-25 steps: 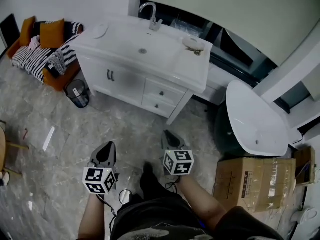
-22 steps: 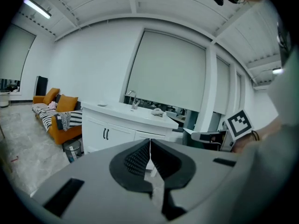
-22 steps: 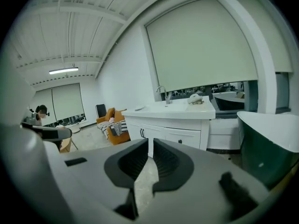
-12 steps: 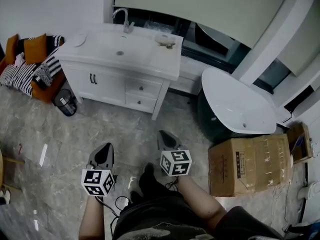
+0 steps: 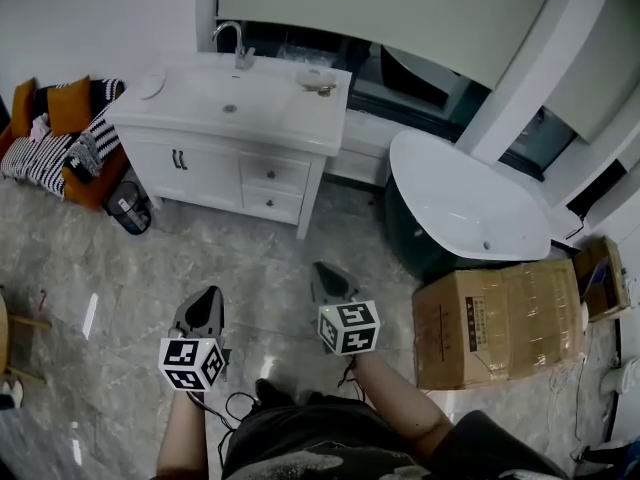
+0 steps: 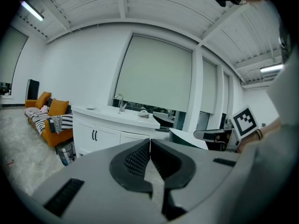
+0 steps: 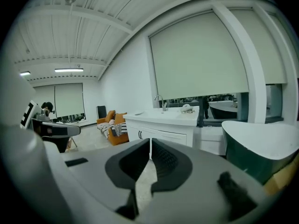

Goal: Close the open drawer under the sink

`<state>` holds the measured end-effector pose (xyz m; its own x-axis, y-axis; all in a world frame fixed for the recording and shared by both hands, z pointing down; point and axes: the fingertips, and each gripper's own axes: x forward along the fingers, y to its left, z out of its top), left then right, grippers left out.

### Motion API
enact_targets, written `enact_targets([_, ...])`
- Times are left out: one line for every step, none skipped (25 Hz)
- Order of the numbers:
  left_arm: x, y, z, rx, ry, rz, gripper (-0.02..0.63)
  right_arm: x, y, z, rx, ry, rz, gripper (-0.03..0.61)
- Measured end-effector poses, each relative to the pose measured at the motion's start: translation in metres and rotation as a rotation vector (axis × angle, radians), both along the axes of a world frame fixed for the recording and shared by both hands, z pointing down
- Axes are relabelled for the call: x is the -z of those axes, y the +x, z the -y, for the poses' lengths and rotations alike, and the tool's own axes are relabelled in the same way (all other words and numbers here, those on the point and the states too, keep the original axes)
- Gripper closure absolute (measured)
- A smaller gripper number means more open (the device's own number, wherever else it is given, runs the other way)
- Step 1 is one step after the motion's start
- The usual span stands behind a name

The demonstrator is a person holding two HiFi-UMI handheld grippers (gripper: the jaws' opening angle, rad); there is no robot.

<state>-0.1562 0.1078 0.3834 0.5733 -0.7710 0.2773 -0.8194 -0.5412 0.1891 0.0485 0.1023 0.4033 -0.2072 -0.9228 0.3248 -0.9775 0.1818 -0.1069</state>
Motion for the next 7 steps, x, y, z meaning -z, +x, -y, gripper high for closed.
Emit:
enact_targets([0.0,0.005,-0.004,0.004,-0.002,0.002,0.598,0.0,0.005,-0.004,0.001,0.001,0.002,0.546])
enact_targets([0.0,0.011,-0.009,0.006,-0.003,0.002,0.598,0.001,0.011,-0.008,0.005,0.002,0.004,0.546])
enact_targets([0.001,0.018,-0.014,0.008,-0.003,0.0,0.598,0.002,0.017,-0.012,0.011,0.003,0.006,0.546])
enact_targets([0.003,0.025,-0.018,0.009,-0.002,-0.002,0.598,0.004,0.023,-0.015,0.018,0.004,0.006,0.546])
enact_targets([0.005,0.033,-0.022,0.009,0.0,-0.004,0.598,0.005,0.03,-0.018,0.026,0.007,0.004,0.547])
enact_targets([0.006,0.04,-0.026,0.008,0.002,-0.005,0.598,0.007,0.037,-0.021,0.033,0.011,0.001,0.548])
enact_targets([0.007,0.048,-0.03,0.007,0.003,-0.005,0.598,0.009,0.044,-0.024,0.04,0.015,-0.002,0.548])
